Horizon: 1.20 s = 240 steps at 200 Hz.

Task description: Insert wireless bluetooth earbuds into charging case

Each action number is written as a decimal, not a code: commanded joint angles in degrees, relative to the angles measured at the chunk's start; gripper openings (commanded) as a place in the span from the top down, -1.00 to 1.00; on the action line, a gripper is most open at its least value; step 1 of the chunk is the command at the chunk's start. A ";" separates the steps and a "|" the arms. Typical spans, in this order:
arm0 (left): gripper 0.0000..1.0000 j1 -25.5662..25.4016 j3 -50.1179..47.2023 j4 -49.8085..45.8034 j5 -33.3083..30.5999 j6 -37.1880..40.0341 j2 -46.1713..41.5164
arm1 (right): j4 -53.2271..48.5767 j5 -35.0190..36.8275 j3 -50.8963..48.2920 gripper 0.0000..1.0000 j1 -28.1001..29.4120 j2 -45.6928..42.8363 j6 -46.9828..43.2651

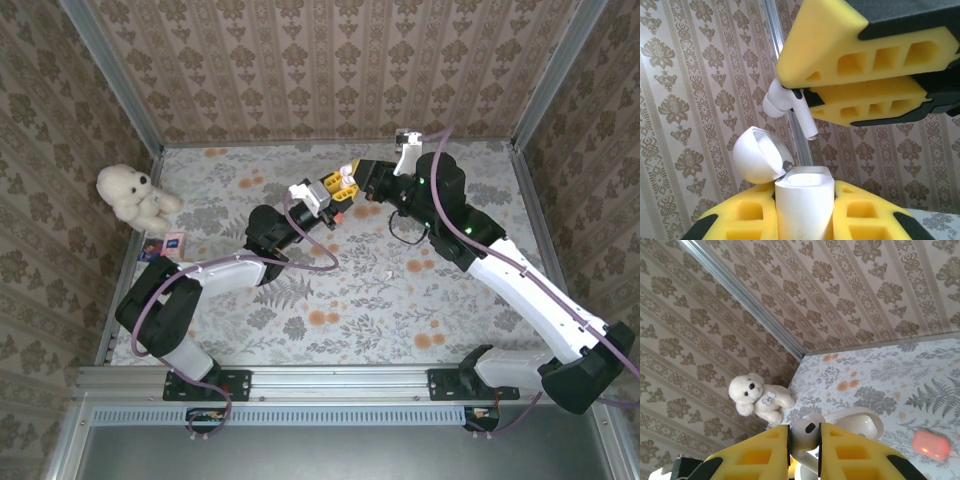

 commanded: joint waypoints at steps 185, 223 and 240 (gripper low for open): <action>1.00 -0.41 4.19 2.23 -3.72 -3.55 -0.80 | 18.68 1.12 -11.62 0.65 0.68 -0.72 8.53; 1.00 -0.37 4.52 2.24 -4.10 -3.78 -0.43 | 19.38 1.09 -12.28 0.66 1.16 -0.46 8.79; 1.00 -0.45 4.59 2.24 -4.18 -3.92 -0.24 | 19.64 0.98 -12.26 0.66 1.42 -0.20 8.74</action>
